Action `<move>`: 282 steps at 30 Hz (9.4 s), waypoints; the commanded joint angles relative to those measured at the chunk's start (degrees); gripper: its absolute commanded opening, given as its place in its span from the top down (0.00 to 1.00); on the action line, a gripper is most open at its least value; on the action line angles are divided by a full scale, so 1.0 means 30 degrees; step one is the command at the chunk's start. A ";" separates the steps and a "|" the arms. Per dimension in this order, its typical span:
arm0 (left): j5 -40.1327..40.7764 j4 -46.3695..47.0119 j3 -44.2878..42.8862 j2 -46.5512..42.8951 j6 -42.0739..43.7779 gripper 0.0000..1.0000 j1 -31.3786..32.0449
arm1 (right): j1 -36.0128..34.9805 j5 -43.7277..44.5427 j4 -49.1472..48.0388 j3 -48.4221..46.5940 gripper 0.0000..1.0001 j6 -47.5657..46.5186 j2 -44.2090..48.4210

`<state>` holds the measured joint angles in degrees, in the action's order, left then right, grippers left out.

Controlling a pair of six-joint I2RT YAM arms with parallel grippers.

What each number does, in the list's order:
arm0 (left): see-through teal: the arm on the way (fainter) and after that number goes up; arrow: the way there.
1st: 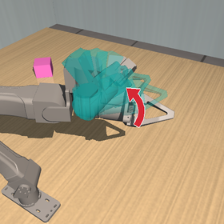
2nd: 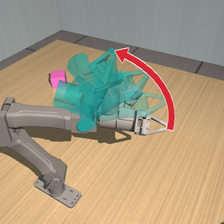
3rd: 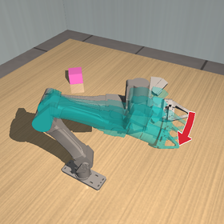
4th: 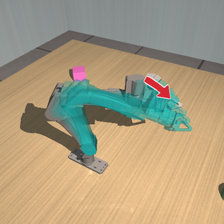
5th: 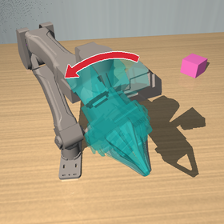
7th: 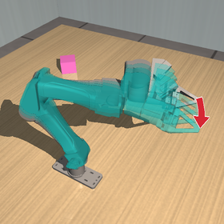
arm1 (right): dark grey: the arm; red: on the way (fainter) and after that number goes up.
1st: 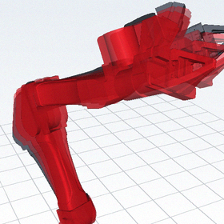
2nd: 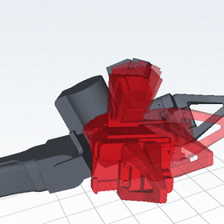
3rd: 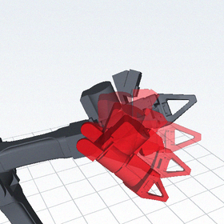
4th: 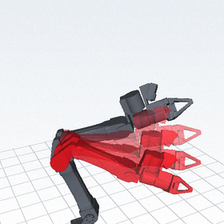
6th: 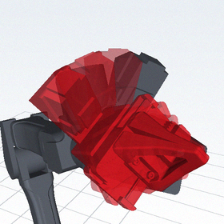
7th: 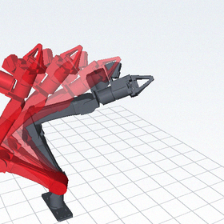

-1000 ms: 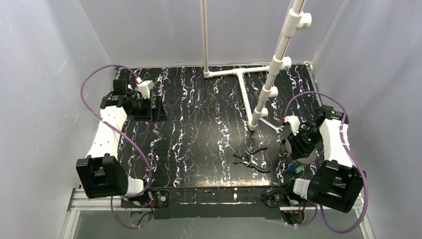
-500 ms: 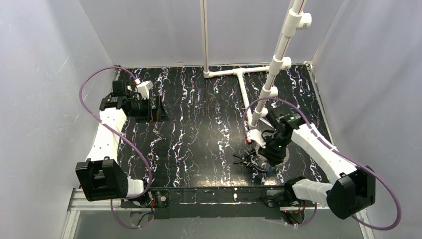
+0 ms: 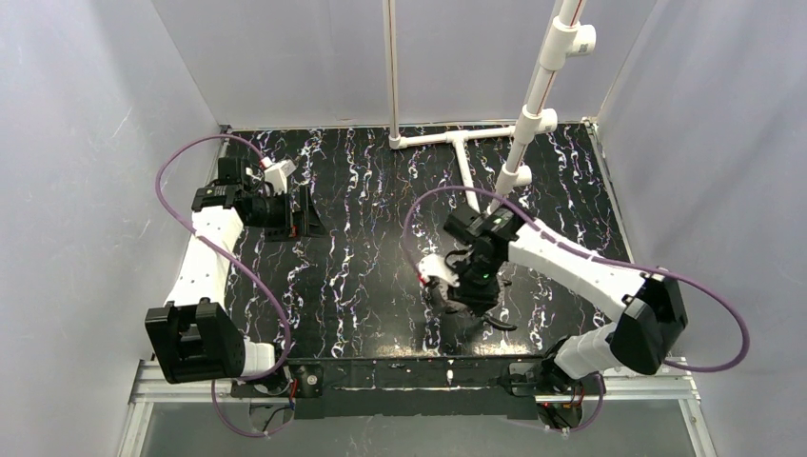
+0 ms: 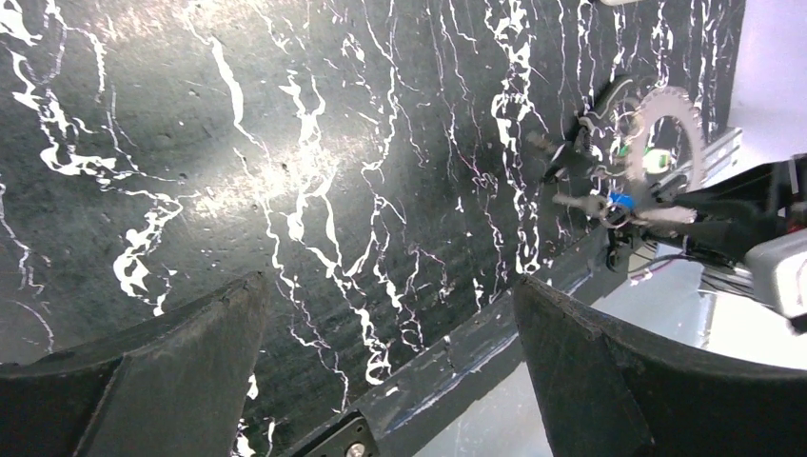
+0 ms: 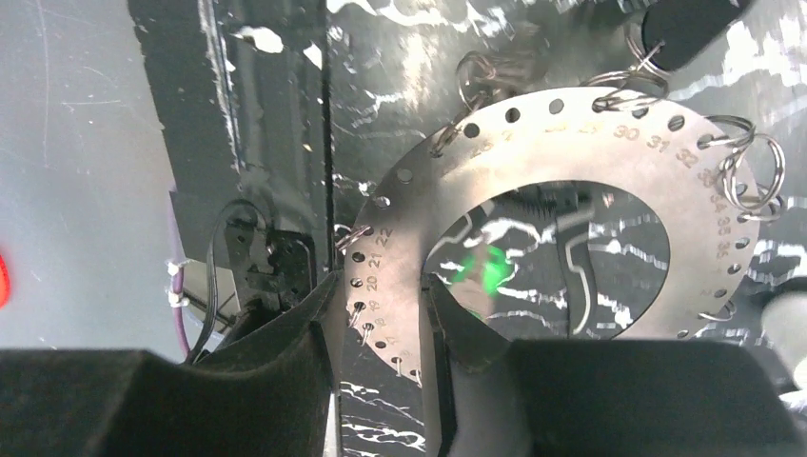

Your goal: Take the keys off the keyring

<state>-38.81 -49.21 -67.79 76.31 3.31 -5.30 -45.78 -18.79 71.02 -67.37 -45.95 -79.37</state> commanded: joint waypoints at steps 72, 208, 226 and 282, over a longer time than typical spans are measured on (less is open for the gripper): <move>-0.7313 0.0159 -0.0566 -0.2101 0.2727 1.00 0.6517 | -1.3641 2.1915 -2.1979 0.4629 0.80 -1.4012 0.0240; -0.8810 2.1908 1.0916 -0.8884 -0.0924 0.48 0.2354 | 0.0627 -0.7002 -2.1331 -0.6636 0.99 2.2441 -0.2275; -0.8994 2.2456 1.1067 -0.8596 -0.0484 0.36 0.2521 | 0.0611 -0.8047 -2.1407 -0.6590 0.99 2.2407 -0.2114; -0.2724 2.5925 1.2971 -1.1214 -0.8764 0.33 0.2500 | 0.1462 -0.8094 -2.4726 -0.4852 0.99 2.7390 -0.1902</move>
<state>-49.98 21.02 -31.42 45.56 -18.57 2.02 -41.63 -42.26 2.02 -81.12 34.17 -86.63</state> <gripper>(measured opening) 0.632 0.127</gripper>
